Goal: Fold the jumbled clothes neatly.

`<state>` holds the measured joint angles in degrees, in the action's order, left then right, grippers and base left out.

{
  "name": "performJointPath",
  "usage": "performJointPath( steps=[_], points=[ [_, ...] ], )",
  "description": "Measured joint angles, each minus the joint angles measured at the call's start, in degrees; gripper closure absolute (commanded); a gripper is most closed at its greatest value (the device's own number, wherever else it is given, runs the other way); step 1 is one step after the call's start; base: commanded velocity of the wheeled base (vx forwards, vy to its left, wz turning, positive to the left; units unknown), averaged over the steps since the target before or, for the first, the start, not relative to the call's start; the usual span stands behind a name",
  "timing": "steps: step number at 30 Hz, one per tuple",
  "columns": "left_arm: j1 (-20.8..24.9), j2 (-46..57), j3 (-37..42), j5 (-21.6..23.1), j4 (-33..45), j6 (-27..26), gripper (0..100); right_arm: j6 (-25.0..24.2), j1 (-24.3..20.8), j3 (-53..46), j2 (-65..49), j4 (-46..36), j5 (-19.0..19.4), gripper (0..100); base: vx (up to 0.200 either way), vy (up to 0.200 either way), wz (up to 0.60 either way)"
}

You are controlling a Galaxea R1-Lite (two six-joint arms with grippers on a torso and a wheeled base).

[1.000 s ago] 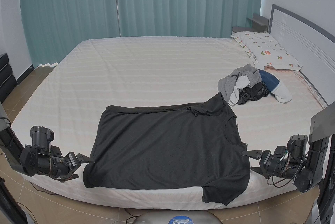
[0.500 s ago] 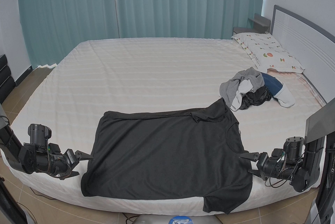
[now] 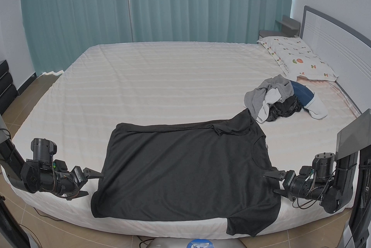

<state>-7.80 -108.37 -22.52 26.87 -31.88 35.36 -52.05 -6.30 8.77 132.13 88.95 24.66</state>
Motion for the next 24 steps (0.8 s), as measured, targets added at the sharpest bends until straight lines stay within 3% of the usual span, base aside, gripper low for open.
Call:
performJointPath(
  steps=[9, 17, 24],
  points=[
    [-0.1, -1.1, -1.2, -0.7, 0.1, 1.3, 0, 0.0, -0.1, 0.0, 0.1, 0.0, -0.1, 0, 0.022, 0.000, 0.00],
    [0.2, -1.1, -3.8, -1.0, 0.1, 12.0, 0, 0.0, -0.1, 0.3, 0.2, 0.0, -0.1, 0, 0.200, 0.000, 0.00],
    [0.5, -1.0, -7.7, -1.7, 0.0, 13.4, 0, 0.2, -0.2, 0.4, 0.5, 0.0, -0.2, 0, 0.000, 0.000, 0.00]
  ],
)
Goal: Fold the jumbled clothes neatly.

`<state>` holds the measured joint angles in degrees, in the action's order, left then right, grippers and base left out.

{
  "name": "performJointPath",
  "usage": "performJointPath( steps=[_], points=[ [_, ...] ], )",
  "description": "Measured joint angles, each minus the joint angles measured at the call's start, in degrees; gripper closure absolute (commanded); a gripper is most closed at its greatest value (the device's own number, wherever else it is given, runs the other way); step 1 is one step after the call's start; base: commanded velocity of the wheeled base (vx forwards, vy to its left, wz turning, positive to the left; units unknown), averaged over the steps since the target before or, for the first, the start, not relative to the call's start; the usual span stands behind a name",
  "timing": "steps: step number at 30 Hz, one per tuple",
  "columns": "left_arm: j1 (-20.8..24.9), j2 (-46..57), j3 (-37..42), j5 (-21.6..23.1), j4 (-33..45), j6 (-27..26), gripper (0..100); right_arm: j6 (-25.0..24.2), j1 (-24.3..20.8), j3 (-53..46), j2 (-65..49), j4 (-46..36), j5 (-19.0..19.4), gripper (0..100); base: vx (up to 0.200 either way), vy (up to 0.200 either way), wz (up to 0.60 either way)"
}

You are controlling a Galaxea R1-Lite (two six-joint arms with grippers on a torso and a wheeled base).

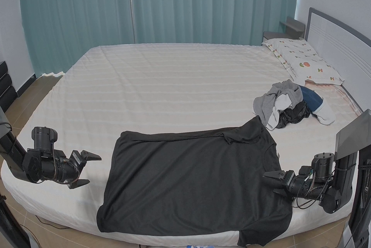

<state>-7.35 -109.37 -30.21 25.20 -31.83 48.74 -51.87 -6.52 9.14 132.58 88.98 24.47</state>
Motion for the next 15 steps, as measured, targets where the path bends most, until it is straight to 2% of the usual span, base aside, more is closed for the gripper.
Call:
performJointPath(
  steps=[10, 15],
  points=[
    [1.7, -2.7, -11.5, -7.2, 0.2, 0.0, 0, 0.1, -0.8, 0.0, 0.4, 0.0, -0.3, 0, 0.000, 0.000, 0.00],
    [3.6, -7.2, -19.5, -8.7, 0.3, 0.1, 0, 0.1, -1.0, 0.0, 0.6, 0.0, -0.3, 0, 0.000, 0.000, 0.00]
  ],
)
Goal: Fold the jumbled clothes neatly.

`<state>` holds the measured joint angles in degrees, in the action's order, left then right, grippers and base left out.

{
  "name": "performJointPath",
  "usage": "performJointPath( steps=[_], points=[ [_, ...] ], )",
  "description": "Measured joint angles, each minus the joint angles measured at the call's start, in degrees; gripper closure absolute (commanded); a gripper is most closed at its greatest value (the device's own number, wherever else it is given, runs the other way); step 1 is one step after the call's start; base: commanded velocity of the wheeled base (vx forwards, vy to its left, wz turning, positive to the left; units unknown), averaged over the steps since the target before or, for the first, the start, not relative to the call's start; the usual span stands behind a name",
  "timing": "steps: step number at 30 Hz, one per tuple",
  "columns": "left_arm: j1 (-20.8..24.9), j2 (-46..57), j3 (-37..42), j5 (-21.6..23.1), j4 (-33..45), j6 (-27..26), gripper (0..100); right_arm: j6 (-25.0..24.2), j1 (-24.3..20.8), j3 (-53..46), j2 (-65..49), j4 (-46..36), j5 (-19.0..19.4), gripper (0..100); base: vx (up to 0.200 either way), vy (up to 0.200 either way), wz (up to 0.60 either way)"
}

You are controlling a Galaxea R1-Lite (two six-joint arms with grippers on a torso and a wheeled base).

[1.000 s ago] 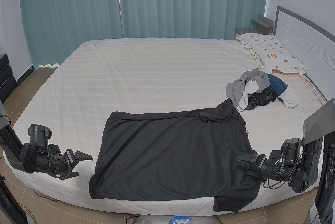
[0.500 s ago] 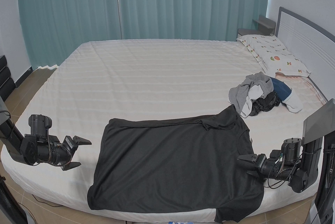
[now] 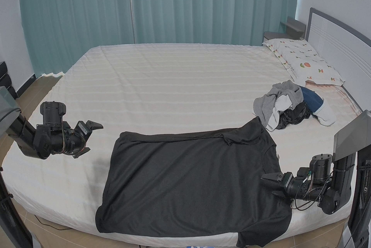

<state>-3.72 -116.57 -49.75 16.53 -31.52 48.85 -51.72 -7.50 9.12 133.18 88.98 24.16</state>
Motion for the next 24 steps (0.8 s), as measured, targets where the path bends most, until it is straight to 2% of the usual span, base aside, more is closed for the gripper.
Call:
performJointPath(
  steps=[14, 24],
  points=[
    [5.8, -18.9, -24.2, -8.3, -0.1, 1.2, 0, 1.1, -0.7, -0.1, 0.5, 0.0, -0.1, 0, 0.000, 0.000, 0.00],
    [8.3, -26.2, -28.3, -15.8, -3.1, 2.1, 0, 1.5, -1.1, -0.1, 0.9, 0.0, -1.3, 0, 0.000, 0.000, 0.00]
  ],
)
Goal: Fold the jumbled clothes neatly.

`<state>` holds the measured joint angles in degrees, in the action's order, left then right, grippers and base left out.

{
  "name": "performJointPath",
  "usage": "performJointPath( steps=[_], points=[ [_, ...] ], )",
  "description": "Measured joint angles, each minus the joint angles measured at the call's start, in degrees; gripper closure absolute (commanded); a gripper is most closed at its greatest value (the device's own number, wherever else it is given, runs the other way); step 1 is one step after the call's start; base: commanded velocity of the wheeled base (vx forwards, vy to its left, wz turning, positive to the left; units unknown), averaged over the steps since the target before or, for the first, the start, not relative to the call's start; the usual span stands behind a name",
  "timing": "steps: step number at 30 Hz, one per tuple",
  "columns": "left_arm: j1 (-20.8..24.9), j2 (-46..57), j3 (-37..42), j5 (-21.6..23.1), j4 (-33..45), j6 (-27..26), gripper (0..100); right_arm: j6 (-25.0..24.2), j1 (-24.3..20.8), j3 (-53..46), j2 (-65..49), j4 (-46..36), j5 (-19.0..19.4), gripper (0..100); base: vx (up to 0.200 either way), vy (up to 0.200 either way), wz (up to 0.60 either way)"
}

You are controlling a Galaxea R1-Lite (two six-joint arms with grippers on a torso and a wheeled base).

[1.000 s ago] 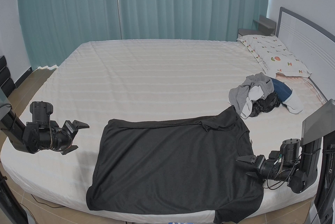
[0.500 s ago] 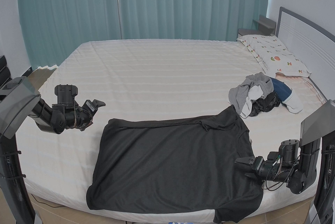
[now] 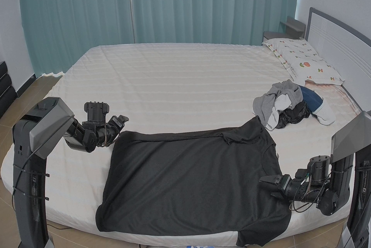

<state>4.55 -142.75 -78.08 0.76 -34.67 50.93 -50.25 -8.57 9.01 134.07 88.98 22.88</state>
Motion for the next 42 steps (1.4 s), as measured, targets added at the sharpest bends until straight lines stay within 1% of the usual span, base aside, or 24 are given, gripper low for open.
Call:
performJointPath(
  steps=[5, 11, 12, 16, 22, 25, 30, 42],
  points=[
    [0.9, -1.9, -0.1, -0.9, -1.0, -0.7, 0, 1.0, -0.1, -0.1, 0.2, 0.0, 0.0, 0, 0.000, 0.000, 0.00],
    [1.5, -3.1, 0.3, -1.1, -1.2, -5.6, 0, 1.2, -0.2, -0.1, 0.4, 0.0, 0.0, 0, 0.000, 0.000, 0.00],
    [1.6, -3.3, 0.4, -1.1, -1.3, -5.9, 100, 1.2, -0.2, -0.1, 0.4, 0.0, 0.0, 0, 0.000, 0.000, 0.00],
    [1.7, -3.8, 0.3, -1.5, -1.2, -6.0, 100, 1.2, -0.2, 0.0, 0.4, 0.0, 0.0, 0, 0.000, 0.000, 0.00],
    [1.7, -4.5, -1.1, -5.4, -2.1, -5.7, 100, 1.2, -0.2, 0.0, 0.4, 0.0, 0.0, 0, 0.000, 0.000, 0.00],
    [1.5, -4.9, -1.8, -6.6, -2.6, -3.8, 100, 1.2, -0.2, 0.0, 0.4, 0.0, 0.0, 0, 0.000, 0.000, 0.00],
    [0.8, -5.0, -2.3, -7.0, -4.5, -1.0, 100, 1.2, -0.2, -0.1, 0.5, 0.0, 0.0, 0, 0.000, 0.000, 0.00],
    [-2.3, -5.2, -4.1, -7.6, -4.9, -1.0, 100, 1.2, -0.3, -0.2, 0.5, 0.0, 0.0, 0, 0.000, 0.000, 0.00]
  ],
)
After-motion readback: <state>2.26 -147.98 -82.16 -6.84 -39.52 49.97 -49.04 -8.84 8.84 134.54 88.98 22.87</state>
